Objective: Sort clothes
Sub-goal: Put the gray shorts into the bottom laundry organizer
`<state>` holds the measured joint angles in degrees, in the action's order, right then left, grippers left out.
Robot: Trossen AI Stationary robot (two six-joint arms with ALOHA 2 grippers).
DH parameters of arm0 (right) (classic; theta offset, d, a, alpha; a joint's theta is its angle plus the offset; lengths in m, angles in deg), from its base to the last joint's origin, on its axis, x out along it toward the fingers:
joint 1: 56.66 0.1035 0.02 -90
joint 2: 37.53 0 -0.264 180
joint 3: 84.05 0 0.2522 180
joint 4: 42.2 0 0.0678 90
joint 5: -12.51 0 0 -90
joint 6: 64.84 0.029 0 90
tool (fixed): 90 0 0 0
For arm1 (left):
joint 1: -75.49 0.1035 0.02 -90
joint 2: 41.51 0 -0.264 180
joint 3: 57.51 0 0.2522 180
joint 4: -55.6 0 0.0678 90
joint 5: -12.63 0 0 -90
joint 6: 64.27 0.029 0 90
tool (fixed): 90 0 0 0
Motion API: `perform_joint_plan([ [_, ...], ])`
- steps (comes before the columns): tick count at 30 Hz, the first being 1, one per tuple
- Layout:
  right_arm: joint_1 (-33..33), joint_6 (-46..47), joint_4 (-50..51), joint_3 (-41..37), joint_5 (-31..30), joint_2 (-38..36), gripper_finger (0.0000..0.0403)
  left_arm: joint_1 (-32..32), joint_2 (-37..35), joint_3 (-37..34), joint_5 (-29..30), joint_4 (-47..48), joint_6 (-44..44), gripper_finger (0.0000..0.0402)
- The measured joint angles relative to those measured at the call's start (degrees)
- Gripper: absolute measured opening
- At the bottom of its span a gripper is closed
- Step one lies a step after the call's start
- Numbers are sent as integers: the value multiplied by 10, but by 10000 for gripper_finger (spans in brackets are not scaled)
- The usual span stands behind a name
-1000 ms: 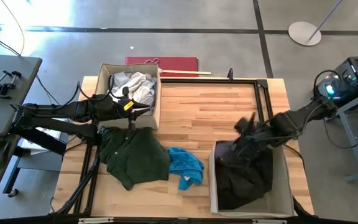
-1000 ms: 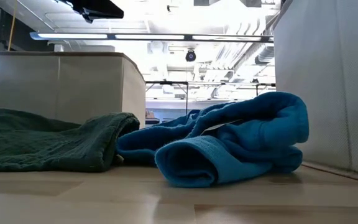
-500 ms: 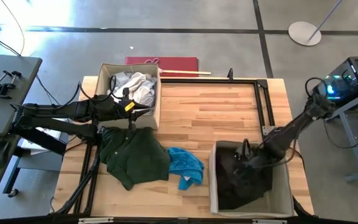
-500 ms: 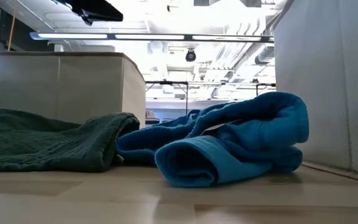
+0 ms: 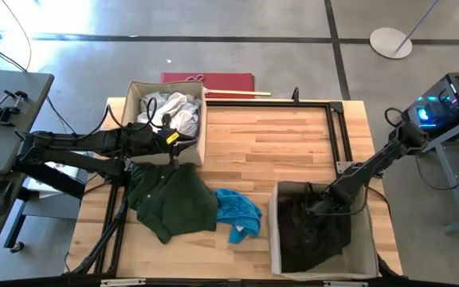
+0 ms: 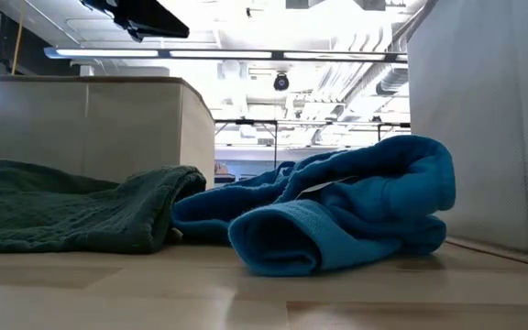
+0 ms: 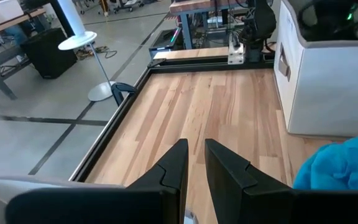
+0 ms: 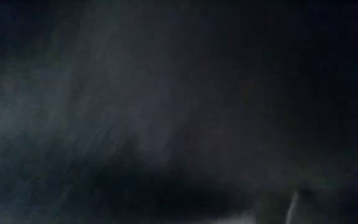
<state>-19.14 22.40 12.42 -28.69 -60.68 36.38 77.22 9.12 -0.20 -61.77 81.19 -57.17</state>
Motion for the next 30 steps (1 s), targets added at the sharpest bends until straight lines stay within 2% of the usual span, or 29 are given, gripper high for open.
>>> perform_joint_plan([
  [2, 0, 15, 100, 72, -2, -8, 190, 0, 1, 0, 0, 1, 0, 44],
  [4, 12, 23, 214, 154, -29, -6, 183, 0, 1, 0, 0, 1, 0, 44],
  [7, 38, 25, 348, 266, -138, 2, 176, 0, 1, 0, 0, -2, 0, 44],
  [10, 60, -2, 385, 333, -296, 3, 173, 0, 1, 0, 0, -1, -7, 44],
  [11, 62, -20, 384, 339, -332, 4, 172, 0, 1, 0, 0, -1, -9, 44],
  [13, 59, -59, 353, 343, -357, 4, 172, 0, 1, 0, 0, -1, -10, 44],
  [17, 36, -127, 271, 285, -328, 5, 172, 0, 1, 0, 0, 1, -15, 44],
  [20, 13, -154, 140, 198, -262, 5, 172, 0, 2, 0, 0, 3, -15, 44],
  [24, -9, -144, -75, 53, -170, 5, 172, 0, 3, 0, 0, 5, -15, 44],
  [27, -18, -100, -117, -11, -109, 4, 172, 0, 3, 0, 0, 6, -14, 44],
  [30, -23, -90, -107, -16, -71, 3, 171, 0, 3, 0, 0, 3, -10, 44],
])
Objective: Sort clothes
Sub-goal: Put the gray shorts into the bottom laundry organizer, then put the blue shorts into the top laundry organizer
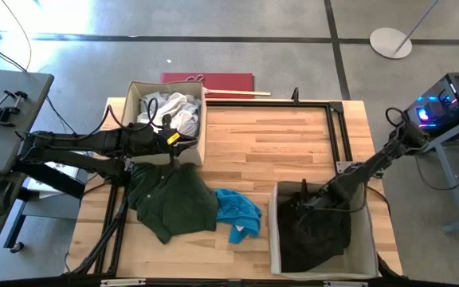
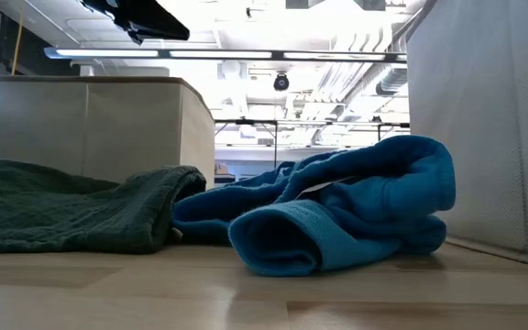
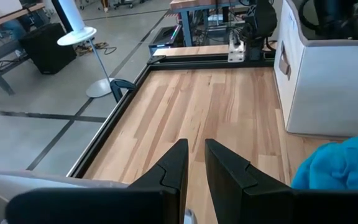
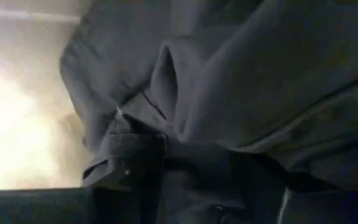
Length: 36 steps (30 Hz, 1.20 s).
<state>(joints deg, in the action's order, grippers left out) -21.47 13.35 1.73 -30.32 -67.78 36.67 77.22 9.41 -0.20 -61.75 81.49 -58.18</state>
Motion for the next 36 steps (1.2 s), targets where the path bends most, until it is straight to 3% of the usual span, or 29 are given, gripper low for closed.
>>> perform_joint_plan([
  [3, -4, -8, 48, 51, 21, 2, 171, -3, 1, 0, -2, -14, 16, 44],
  [6, 5, -45, 124, 152, -13, 2, 171, -23, 16, 1, -41, -43, 68, 44],
  [9, 27, -114, 188, 259, -112, 2, 171, -55, 47, 1, -81, -95, 116, 44],
  [12, 59, -226, 200, 346, -261, 1, 171, -82, 94, 1, -96, -164, 151, 44],
  [15, 87, -330, 188, 400, -411, 1, 172, -92, 156, 19, -127, -195, 165, 44],
  [18, 102, -371, 185, 426, -502, 0, 172, -91, 227, 64, -198, -181, 164, 46],
  [23, 104, -355, 186, 412, -511, 1, 172, -85, 342, 130, -312, -143, 169, 81],
  [29, 102, -275, 188, 356, -486, 1, 172, -50, 456, 184, -415, -97, 166, 169],
  [36, 102, -226, 188, 313, -458, 1, 172, -11, 576, 215, -420, -78, 181, 257],
])
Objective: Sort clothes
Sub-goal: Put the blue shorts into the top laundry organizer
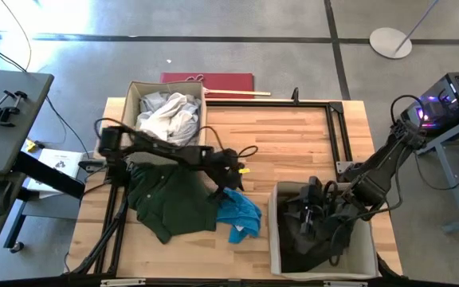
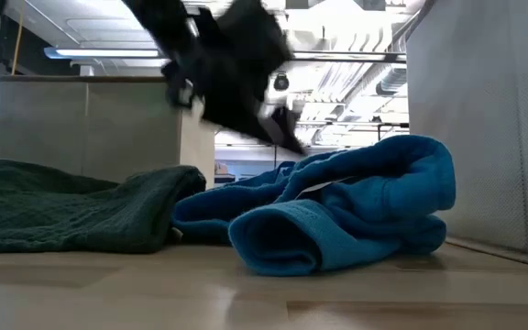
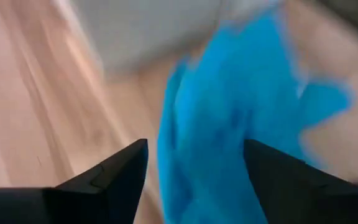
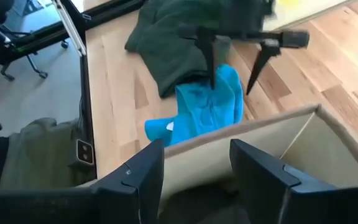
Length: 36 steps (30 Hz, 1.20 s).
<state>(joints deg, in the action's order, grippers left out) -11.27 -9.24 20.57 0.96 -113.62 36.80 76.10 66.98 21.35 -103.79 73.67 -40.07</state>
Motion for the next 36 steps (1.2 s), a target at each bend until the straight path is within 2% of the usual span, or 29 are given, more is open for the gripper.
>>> perform_joint_plan([
  [4, 0, -1, -1, -2, 1, 0, 172, 6, 58, 15, 8, 64, 47, 259],
  [7, 0, -4, -1, -2, 2, 0, 172, 5, 83, 22, 22, 74, 57, 238],
  [10, 0, -4, 1, -2, 0, 0, 172, 7, 90, 22, 9, 61, 63, 186],
  [15, 0, -4, -2, -2, -3, 0, 172, 4, 82, 34, 13, 51, 74, 39],
  [16, 0, -2, -2, -2, -4, 0, 172, 4, 79, 42, 13, 46, 73, 22],
  [19, 0, -1, -4, -2, -18, 0, 172, 4, 52, 60, 20, 26, 50, 18],
  [21, 0, -4, -4, -2, -46, 0, 172, -2, 21, 65, 51, 21, 16, 14],
  [24, 0, -17, -3, -2, -85, 0, 172, -23, -60, 65, 149, 49, 2, 5],
  [26, 0, -32, -3, -2, -107, 0, 172, -44, -123, 65, 252, 73, 2, 5],
  [29, 0, -55, -3, -2, -158, 0, 172, -78, -222, 65, 433, 98, 24, 3],
  [34, -1, -83, -4, -2, -311, 6, 172, -121, -376, 53, 763, 125, 81, 3],
  [36, -1, -94, -4, -2, -365, 15, 172, -113, -432, 48, 863, 167, 73, 3],
])
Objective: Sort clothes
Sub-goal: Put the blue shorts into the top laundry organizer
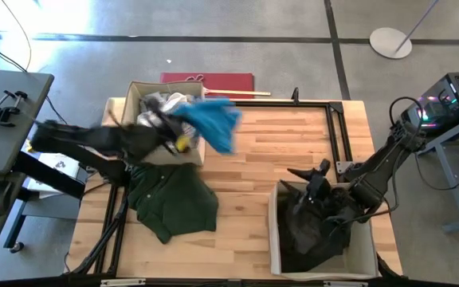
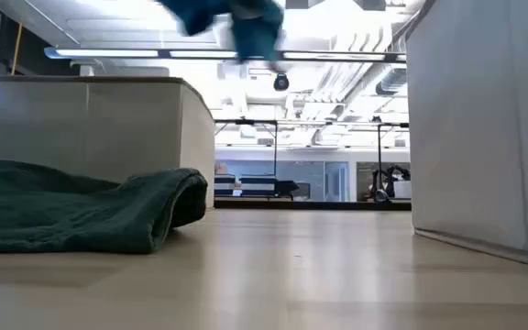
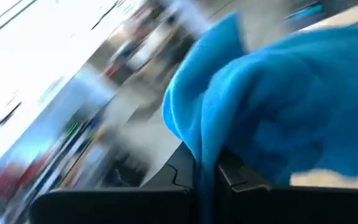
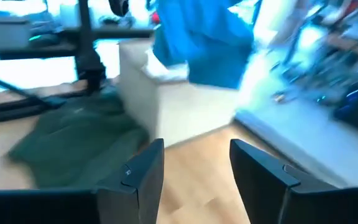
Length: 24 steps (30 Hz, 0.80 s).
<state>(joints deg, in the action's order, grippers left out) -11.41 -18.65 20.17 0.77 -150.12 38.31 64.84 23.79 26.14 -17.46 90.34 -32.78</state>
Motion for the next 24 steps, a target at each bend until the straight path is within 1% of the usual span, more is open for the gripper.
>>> perform_joint_plan([
  [1, -1, -2, 0, 0, -19, 6, 172, 10, -27, -2, 31, 29, -25, 3],
  [2, -4, -2, 0, 0, -34, 11, 172, 22, -53, -5, 48, 72, -62, 3],
  [3, -6, -2, 0, 0, -38, 16, 172, 36, -76, -6, 53, 128, -116, 3],
  [4, -9, -2, 0, 0, -34, 22, 172, 53, -100, -6, 45, 187, -182, 3],
  [7, -16, -1, -2, 0, -3, 39, 172, 107, -146, -6, -38, 382, -391, 3],
  [8, -18, -1, -2, 0, 8, 45, 172, 123, -154, -10, -64, 429, -454, 3],
  [10, -19, -1, -3, 0, 27, 58, 172, 141, -172, -36, -97, 484, -544, 3],
  [11, -19, -1, -4, 0, 30, 63, 172, 145, -180, -56, -101, 486, -567, 5],
  [12, -19, -1, -4, 0, 33, 67, 172, 147, -187, -79, -102, 473, -576, 8],
  [14, -19, -1, -4, 0, 37, 74, 172, 150, -197, -126, -101, 419, -555, 20],
  [16, -19, -1, -4, 0, 39, 78, 172, 158, -202, -165, -107, 341, -508, 42],
  [18, -19, -2, -4, 0, 39, 79, 172, 174, -203, -188, -123, 255, -451, 73],
  [21, -19, -2, -4, 0, 41, 78, 172, 212, -199, -195, -165, 150, -355, 125],
  [24, -19, -2, -4, 0, 52, 77, 172, 265, -196, -172, -223, 119, -298, 174],
])
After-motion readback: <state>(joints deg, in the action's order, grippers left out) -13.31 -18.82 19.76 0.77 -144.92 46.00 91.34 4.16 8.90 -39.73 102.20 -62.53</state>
